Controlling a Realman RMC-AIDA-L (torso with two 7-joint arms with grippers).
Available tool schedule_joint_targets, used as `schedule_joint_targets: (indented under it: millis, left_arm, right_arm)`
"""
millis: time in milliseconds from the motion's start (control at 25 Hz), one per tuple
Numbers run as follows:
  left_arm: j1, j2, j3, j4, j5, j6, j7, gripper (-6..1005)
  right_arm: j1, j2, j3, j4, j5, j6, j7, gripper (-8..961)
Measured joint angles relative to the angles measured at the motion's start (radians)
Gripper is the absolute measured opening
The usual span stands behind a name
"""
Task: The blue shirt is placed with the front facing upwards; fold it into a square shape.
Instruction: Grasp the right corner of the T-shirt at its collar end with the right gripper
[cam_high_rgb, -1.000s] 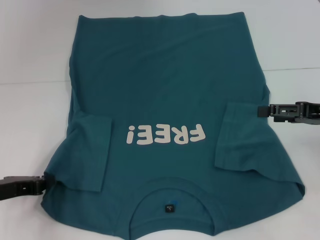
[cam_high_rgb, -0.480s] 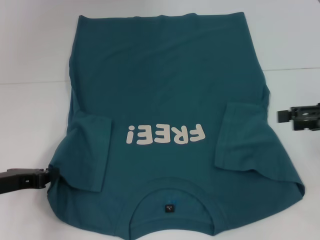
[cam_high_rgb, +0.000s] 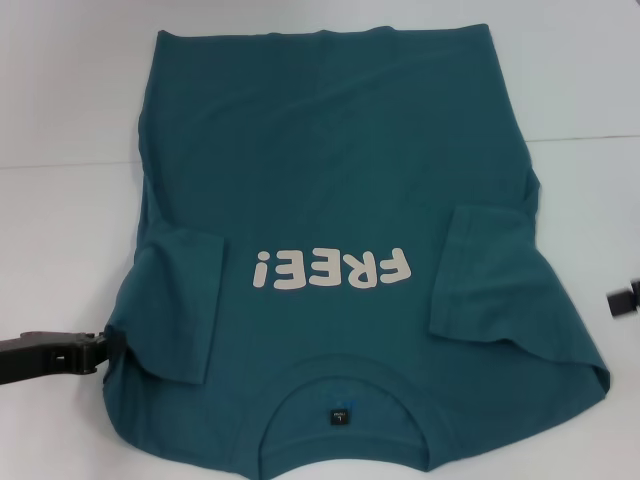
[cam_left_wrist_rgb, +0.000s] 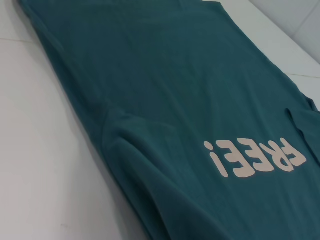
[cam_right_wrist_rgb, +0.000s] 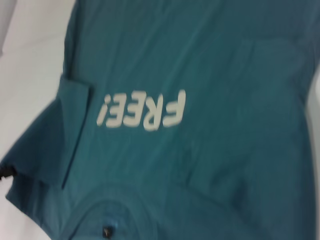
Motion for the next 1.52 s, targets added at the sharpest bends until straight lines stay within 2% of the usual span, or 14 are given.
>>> schedule_joint_targets:
  millis: [280, 480, 1080, 1520]
  left_arm:
    - [0.000, 0.001, 0.002, 0.006, 0.000, 0.005, 0.000, 1]
    - [0.000, 0.002, 0.001, 0.003, 0.001, 0.006, 0.005, 0]
    - [-0.004, 0.004, 0.002, 0.001, 0.000, 0.011, 0.009, 0]
    - [-0.001, 0.003, 0.002, 0.006, 0.000, 0.017, 0.009, 1]
  right_arm:
    - [-0.018, 0.002, 0.008, 0.017, -0.126, 0.030, 0.006, 889]
    - [-0.023, 0.012, 0.002, 0.053, -0.144, 0.074, 0.000, 886]
    - [-0.012, 0.072, 0.000, 0.070, -0.156, 0.162, -0.002, 877]
    - [-0.014, 0.076, 0.007, 0.071, -0.156, 0.173, -0.002, 871]
